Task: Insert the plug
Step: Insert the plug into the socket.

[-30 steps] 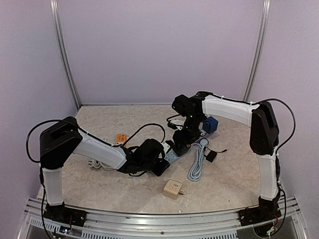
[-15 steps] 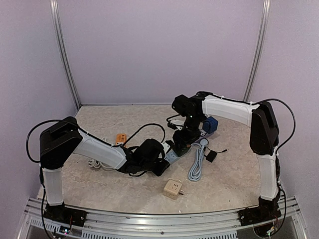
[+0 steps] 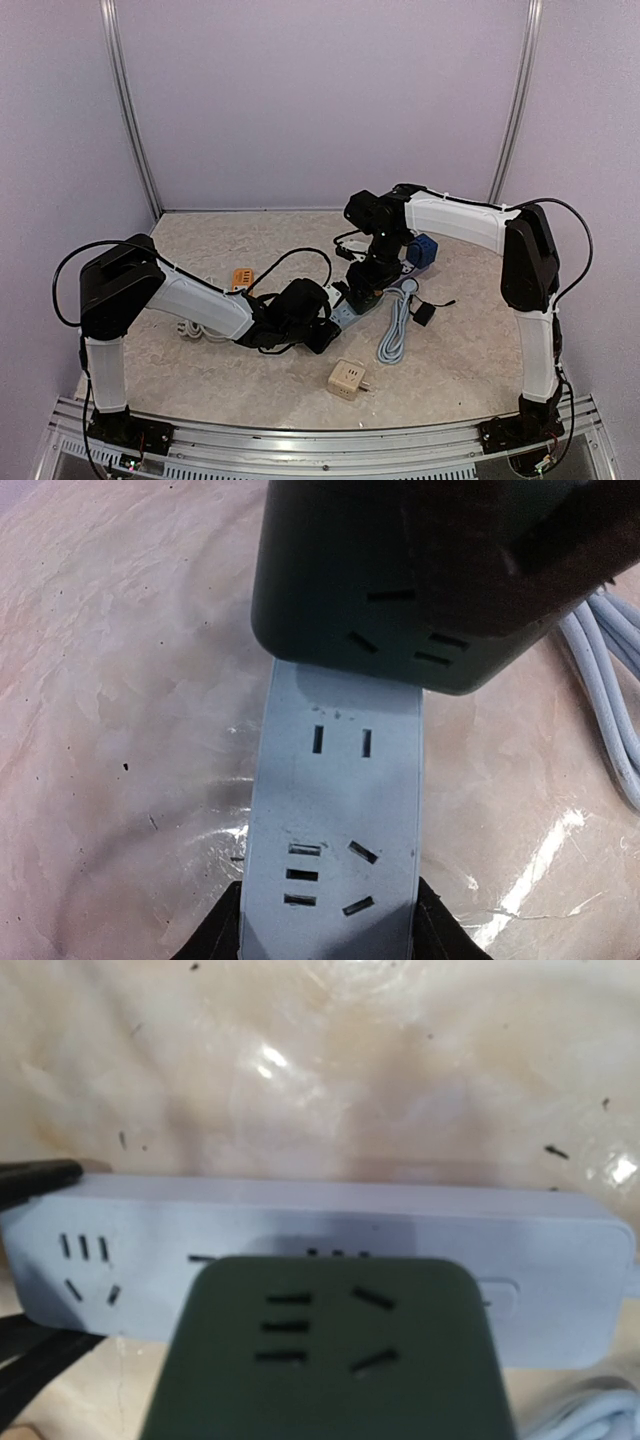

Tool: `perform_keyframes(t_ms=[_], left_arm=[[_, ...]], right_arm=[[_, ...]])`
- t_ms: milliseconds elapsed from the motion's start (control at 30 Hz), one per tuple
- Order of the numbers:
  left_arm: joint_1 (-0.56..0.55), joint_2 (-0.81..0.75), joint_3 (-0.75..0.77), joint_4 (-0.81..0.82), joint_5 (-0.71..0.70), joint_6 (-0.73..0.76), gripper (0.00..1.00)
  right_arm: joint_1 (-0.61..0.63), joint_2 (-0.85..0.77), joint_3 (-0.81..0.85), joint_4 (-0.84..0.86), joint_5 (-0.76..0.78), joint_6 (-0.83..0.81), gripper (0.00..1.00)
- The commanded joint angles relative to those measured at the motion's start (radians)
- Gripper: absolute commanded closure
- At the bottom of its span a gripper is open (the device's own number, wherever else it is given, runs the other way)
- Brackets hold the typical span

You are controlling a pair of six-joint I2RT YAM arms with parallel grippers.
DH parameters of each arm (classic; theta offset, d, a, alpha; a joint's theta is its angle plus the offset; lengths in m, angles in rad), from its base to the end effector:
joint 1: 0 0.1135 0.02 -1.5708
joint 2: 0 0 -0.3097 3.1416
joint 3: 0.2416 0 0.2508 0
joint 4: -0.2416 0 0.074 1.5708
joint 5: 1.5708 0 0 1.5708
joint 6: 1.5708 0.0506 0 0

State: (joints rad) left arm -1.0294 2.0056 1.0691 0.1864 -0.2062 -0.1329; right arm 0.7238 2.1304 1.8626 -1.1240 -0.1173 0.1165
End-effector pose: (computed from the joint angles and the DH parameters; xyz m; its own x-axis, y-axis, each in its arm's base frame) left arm 0.2323 -0.3661 0.1496 -0.4491 0.4952 -0.7437 0.7084 0.7046 0.0414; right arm 0.3387 0.3072 0.2471 -0.8106 -0.5623 -0.1635 -0.5830 0.8012 0.1351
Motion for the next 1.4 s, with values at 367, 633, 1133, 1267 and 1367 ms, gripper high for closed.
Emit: perform_keyframes(t_ms=[367, 633, 1133, 1267, 1367], left_arm=[[0.004, 0.018, 0.025, -0.011, -0.01, -0.011, 0.89], [0.005, 0.017, 0.024, -0.013, -0.009, -0.013, 0.89], [0.006, 0.018, 0.025, -0.012, -0.016, -0.013, 0.89], [0.006, 0.014, 0.025, -0.012, -0.016, -0.014, 0.89], [0.006, 0.015, 0.025, -0.011, -0.017, -0.015, 0.89]], right_arm=[[0.005, 0.048, 0.006, -0.025, 0.025, -0.008, 1.0], [0.003, 0.065, 0.007, -0.027, 0.041, -0.01, 1.0], [0.007, 0.078, 0.02, -0.036, 0.056, -0.003, 1.0], [0.016, 0.088, 0.028, -0.042, 0.071, -0.001, 1.0], [0.024, 0.095, 0.037, -0.048, 0.088, 0.006, 1.0]])
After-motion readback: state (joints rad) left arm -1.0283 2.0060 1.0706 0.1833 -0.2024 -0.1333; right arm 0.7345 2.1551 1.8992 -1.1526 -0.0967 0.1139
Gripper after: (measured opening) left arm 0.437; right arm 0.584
